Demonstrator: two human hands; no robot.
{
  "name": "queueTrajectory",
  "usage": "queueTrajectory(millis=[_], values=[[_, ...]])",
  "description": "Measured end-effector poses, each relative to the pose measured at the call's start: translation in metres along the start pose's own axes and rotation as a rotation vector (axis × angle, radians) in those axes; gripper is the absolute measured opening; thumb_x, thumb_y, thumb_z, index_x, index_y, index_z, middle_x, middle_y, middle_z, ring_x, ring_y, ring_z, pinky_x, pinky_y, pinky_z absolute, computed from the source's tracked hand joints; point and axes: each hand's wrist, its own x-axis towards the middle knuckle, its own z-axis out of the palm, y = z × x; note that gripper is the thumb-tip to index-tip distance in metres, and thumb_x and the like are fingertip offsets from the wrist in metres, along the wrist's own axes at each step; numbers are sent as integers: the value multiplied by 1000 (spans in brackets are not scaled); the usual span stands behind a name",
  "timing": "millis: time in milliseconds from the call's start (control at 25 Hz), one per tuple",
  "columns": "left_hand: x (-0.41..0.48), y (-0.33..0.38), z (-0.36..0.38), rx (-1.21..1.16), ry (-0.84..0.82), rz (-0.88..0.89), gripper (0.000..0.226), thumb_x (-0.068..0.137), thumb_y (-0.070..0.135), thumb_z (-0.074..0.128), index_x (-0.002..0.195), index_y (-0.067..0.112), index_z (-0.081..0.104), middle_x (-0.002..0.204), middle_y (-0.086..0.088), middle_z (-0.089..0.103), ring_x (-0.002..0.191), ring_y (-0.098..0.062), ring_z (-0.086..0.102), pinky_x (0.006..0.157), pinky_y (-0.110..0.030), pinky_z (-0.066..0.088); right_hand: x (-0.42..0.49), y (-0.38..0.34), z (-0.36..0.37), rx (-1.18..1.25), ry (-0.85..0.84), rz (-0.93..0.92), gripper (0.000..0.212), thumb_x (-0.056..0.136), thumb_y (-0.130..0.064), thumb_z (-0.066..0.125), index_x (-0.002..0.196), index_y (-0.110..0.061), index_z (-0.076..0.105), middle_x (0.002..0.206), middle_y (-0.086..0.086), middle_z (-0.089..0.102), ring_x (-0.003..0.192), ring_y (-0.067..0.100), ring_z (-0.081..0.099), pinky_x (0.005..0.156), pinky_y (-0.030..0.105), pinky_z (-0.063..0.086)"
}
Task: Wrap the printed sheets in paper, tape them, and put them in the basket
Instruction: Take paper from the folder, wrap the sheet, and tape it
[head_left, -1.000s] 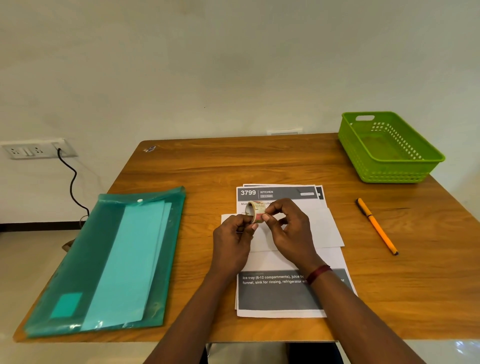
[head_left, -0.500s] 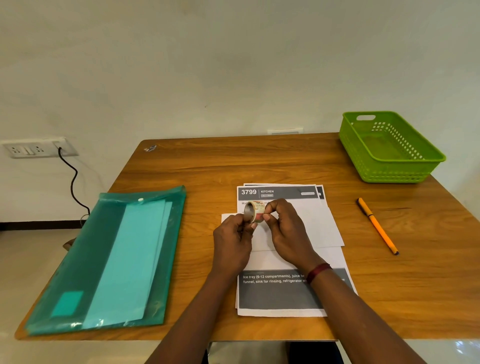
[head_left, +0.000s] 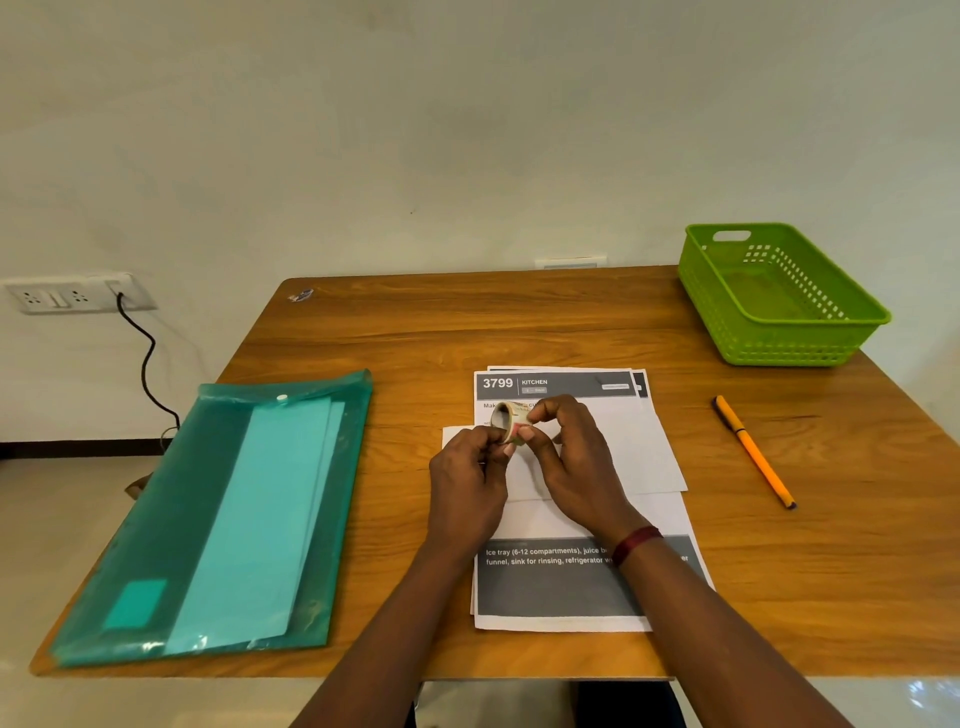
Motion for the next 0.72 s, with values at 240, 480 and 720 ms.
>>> queueTrajectory(millis=[240, 480, 720], values=[[0, 0, 0, -4, -8, -18, 7, 90, 10, 67, 95, 12, 70, 84, 6, 64, 75, -13, 60, 64, -35, 53, 2, 2, 2, -10, -7, 15, 14, 95, -35, 58, 98, -23, 53, 98, -13, 55, 94, 4, 50, 73, 20, 41], [0, -3, 1, 1, 5, -15, 7, 89, 10, 68, 96, 13, 71, 83, 3, 67, 74, -15, 61, 64, -40, 54, 1, 1, 0, -26, -32, 34, 9, 97, -32, 55, 96, -23, 54, 97, -15, 54, 98, 5, 48, 78, 19, 40], [0, 0, 3, 26, 20, -18, 9, 85, 6, 71, 93, 10, 71, 82, -3, 70, 73, -17, 61, 65, -41, 53, 1, -4, 1, -135, 15, -73, 15, 96, -33, 49, 93, -18, 54, 100, -8, 53, 99, 14, 47, 81, 27, 42]])
